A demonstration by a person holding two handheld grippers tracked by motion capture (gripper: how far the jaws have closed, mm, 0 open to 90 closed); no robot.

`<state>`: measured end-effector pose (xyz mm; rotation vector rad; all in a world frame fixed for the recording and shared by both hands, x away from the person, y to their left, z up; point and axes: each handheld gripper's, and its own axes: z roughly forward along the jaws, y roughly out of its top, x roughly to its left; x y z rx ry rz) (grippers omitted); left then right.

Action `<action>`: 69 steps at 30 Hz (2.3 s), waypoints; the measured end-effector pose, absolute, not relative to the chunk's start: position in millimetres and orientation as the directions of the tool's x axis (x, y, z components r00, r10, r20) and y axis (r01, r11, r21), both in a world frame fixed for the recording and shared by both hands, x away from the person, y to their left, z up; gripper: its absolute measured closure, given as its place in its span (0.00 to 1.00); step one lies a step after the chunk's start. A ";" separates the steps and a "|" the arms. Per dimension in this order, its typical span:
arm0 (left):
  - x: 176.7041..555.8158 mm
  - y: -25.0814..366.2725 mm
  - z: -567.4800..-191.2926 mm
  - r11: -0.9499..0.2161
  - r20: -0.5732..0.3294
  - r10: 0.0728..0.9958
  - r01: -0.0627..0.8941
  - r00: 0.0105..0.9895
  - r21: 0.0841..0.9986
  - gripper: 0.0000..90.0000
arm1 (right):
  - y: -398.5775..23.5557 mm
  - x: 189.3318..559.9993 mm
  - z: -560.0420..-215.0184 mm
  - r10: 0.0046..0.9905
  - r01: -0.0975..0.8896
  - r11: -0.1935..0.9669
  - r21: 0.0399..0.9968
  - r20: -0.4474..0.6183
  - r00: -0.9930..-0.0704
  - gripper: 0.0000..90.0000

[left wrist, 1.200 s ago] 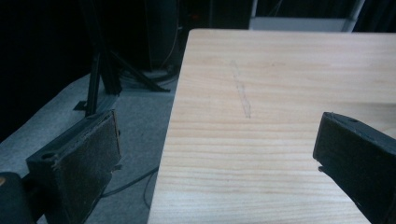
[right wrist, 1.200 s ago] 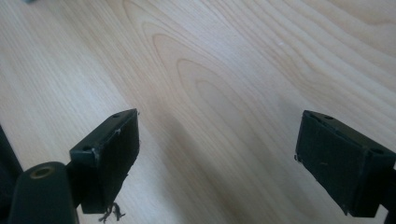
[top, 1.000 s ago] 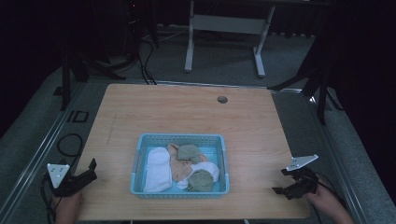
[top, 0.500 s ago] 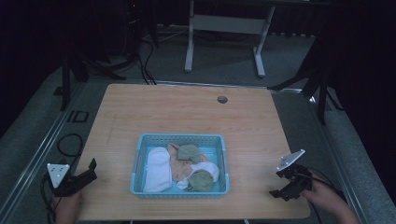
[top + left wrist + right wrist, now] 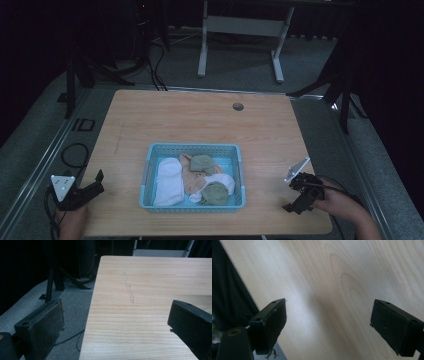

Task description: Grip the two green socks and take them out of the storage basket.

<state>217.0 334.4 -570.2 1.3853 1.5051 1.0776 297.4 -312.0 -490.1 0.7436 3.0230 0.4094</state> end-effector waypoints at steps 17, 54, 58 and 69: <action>216.8 335.0 -570.2 0.038 -0.018 0.998 0.307 -0.068 0.951 0.00 | -270.5 306.5 -462.3 0.348 0.340 0.906 0.251 0.015 -0.937 0.16; 217.5 335.1 -570.1 0.030 -0.016 0.999 0.310 -0.048 0.950 0.00 | -162.4 320.8 -416.2 0.129 0.116 0.936 0.333 -0.017 -0.992 0.25; 217.4 334.8 -570.1 0.030 -0.016 0.999 0.312 -0.047 0.950 0.00 | -150.4 323.5 -420.8 0.133 0.126 0.930 0.344 0.003 -0.991 0.28; 217.4 335.0 -570.1 0.029 -0.015 0.999 0.313 -0.046 0.949 0.00 | -122.2 324.3 -445.0 0.068 0.072 0.944 0.321 0.023 -0.997 0.37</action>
